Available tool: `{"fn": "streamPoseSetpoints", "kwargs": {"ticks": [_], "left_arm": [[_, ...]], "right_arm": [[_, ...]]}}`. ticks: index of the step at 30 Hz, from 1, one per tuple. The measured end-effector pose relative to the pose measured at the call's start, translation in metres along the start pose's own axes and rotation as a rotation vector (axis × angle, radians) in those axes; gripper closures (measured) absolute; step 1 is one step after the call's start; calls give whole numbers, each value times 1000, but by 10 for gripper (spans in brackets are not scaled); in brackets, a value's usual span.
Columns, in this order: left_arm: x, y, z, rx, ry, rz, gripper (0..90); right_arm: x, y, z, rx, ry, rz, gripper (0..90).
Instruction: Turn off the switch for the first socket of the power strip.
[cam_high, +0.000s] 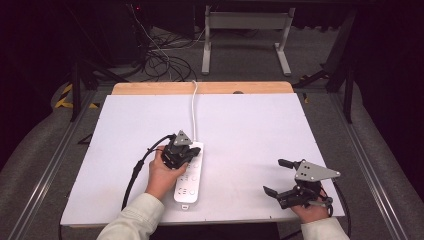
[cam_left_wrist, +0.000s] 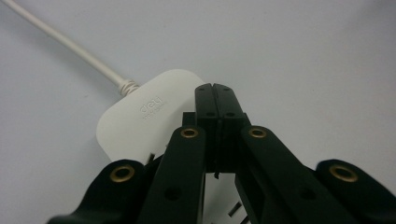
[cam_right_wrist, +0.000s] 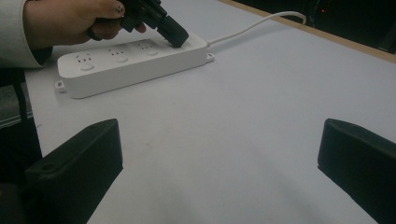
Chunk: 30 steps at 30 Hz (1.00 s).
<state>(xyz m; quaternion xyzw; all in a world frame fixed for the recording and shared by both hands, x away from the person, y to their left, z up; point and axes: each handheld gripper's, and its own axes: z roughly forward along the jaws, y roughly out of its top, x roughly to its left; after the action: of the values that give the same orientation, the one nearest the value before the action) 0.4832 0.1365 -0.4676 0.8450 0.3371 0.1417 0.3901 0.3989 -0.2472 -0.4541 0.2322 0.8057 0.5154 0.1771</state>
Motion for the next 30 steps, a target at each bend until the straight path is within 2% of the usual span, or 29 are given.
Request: {"fn": "streamPoseSetpoints", "kwargs": {"ticks": [6,8,10,12,15,16,20,21,23,26,28,30], "left_arm": [[-1,-1,0,-3,5,6,900],[-3,-1,0,-5,27,37,900],[-4,-1,0,-5,30,45,900],[-3,-1,0,-4,24,36,900],[-3,-1,0,0,30,44,900],[-3,-1,0,0,20,28,900],[-3,-1,0,2,18,26,900],[-4,-2,0,-1,22,29,900],[-7,-1,-4,-13,52,59,900],[-10,3,-6,-3,35,59,900],[-11,8,-14,-39,19,49,900],[-12,11,-18,-51,5,47,900]], "right_arm": [[0,0,0,2,0,0,4],[0,0,0,3,-2,-1,4],[0,0,0,1,0,0,4],[0,0,0,1,0,-1,4],[0,0,0,1,0,0,4],[0,0,0,2,1,0,4],[0,-1,0,1,1,0,4],[0,-1,0,5,-1,1,4],[0,-1,0,5,-1,1,4],[0,-1,-1,-2,-2,0,4],[-1,-1,-1,-2,-3,4,4],[-2,-1,0,-3,-3,4,4]]}}
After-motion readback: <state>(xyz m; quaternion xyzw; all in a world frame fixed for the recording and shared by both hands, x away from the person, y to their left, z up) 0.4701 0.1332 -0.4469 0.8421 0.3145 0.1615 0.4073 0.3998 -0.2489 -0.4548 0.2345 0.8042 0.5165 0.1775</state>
